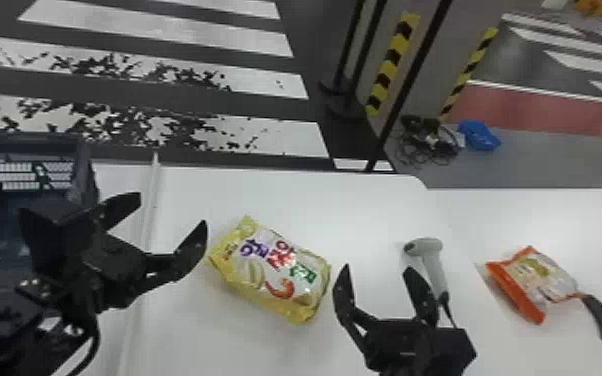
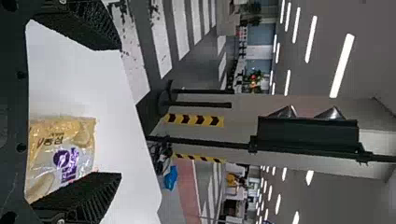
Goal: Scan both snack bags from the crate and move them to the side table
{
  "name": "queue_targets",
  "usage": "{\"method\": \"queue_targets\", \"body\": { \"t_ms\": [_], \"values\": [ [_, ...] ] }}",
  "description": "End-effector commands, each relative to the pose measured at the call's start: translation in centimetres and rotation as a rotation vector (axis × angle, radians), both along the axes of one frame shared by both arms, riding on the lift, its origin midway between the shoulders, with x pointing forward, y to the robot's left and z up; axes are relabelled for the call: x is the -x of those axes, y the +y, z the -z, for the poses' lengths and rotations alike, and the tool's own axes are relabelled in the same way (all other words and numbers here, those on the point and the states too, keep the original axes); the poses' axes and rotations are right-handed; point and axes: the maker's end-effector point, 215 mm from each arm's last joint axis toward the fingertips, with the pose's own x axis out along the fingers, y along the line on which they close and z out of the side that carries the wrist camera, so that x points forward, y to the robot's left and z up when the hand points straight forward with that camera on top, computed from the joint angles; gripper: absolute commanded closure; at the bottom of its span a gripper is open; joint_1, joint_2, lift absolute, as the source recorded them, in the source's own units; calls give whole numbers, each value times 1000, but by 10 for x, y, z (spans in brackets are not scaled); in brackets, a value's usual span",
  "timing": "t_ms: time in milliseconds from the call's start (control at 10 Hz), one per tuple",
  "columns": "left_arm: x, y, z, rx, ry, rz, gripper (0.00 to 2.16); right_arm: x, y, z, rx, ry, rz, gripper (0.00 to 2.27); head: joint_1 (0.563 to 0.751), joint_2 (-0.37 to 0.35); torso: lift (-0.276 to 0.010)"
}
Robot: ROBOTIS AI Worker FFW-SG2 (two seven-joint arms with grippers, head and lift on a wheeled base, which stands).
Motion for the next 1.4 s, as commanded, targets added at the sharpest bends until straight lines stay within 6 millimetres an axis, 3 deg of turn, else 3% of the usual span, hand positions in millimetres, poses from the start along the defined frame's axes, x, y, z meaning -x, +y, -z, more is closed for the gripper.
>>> {"method": "queue_targets", "body": {
  "t_ms": [0,100,400,600,800,1000,1300],
  "values": [
    [6,27,-10,5,-20,-42,26,-8,2,-5,3,-9,-13,56,695,-259,-99],
    [11,48,-18,13,-54,-77,29,-14,6,-4,6,7,-31,53,695,-248,-99],
    [24,115,-9,-8,-51,-197,29,-40,10,-3,-41,76,-74,39,695,-148,-99],
    [35,148,-8,13,-80,-256,33,-62,13,21,-118,223,-149,46,695,-97,-99],
    [46,167,-10,28,-95,-287,33,-80,13,37,-181,357,-203,49,695,-50,-99],
    [59,177,-12,46,-118,-308,33,-95,1,41,-256,448,-228,53,695,-31,-99],
    [70,191,-8,62,-115,-335,33,-102,2,69,-460,619,-309,53,695,-21,-99]
  ]
}}
